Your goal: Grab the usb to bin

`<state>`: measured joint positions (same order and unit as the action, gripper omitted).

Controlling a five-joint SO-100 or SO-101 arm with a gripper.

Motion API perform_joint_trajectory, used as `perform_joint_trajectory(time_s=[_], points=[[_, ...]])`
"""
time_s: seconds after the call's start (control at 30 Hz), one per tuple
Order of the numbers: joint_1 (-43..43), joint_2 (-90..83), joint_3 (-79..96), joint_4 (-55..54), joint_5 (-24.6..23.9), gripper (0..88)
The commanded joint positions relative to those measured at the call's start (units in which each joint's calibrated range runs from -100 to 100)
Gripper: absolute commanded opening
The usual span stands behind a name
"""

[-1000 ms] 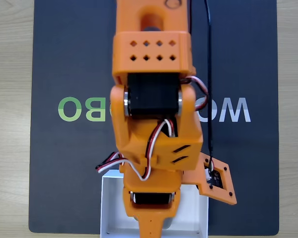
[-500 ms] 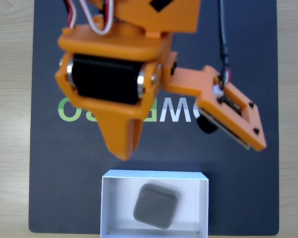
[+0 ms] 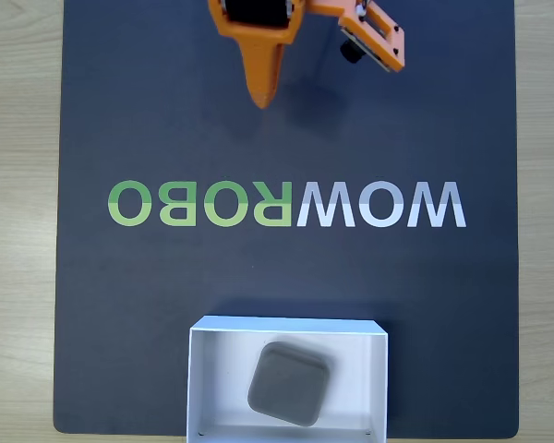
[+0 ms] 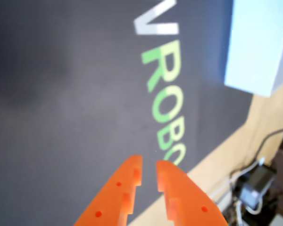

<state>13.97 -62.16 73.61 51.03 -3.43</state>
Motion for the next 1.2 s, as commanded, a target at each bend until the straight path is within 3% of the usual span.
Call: perform_joint_trajectory(time_s=[0.0,0.4,1.17], points=[[0.3,-9.3,7.4,-0.2,2.0,3.0],[-0.4,-37.1,18.3,21.9,2.5,2.9],[0.2,-36.9,18.1,22.8,2.9,2.9]])
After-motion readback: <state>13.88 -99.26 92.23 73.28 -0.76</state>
